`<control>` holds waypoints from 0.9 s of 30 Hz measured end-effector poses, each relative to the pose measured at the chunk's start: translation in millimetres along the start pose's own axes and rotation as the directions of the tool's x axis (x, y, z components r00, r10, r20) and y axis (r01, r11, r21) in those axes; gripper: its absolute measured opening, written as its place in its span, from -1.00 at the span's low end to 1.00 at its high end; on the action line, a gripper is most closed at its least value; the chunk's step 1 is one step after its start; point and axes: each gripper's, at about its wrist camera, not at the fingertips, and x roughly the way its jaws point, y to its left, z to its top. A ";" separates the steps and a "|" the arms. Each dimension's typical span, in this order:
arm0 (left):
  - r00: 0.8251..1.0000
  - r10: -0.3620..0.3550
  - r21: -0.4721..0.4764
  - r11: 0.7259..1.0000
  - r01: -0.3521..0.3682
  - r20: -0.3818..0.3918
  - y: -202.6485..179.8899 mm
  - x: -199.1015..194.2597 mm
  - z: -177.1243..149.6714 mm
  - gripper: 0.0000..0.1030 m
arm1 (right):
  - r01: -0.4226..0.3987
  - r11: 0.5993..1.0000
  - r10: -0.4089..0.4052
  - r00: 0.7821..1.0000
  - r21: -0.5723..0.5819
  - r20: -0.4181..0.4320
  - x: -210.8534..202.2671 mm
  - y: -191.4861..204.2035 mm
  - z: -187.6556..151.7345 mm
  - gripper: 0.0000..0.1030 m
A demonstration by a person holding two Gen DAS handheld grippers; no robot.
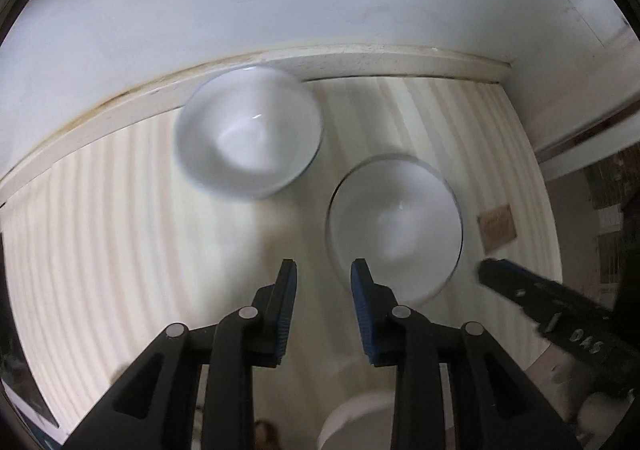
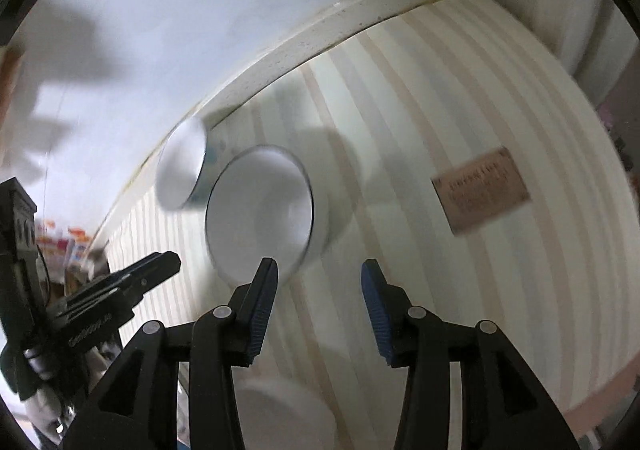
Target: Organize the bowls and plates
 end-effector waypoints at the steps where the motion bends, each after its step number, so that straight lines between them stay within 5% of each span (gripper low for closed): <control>1: 1.000 0.006 0.001 1.000 -0.006 -0.007 -1.7 6.4 7.2 -0.50 | -0.008 1.000 0.008 1.000 0.009 -0.008 6.7 -0.9 7.3 -0.09; 6: 0.997 0.013 0.019 1.000 -0.012 -0.078 -13.2 43.4 25.8 -0.50 | -0.013 0.999 0.015 0.997 0.034 -0.071 45.0 -1.1 28.7 -0.17; 9: 0.996 0.028 0.043 0.999 -0.024 -0.080 -18.3 57.2 24.8 -0.55 | 0.000 0.999 0.004 0.995 0.032 -0.103 62.1 1.0 31.7 -0.70; 27: 1.000 0.022 0.064 0.998 -0.023 0.020 -21.1 7.6 12.4 -0.64 | 0.017 0.999 -0.020 0.998 -0.051 -0.061 38.1 31.8 18.3 -0.75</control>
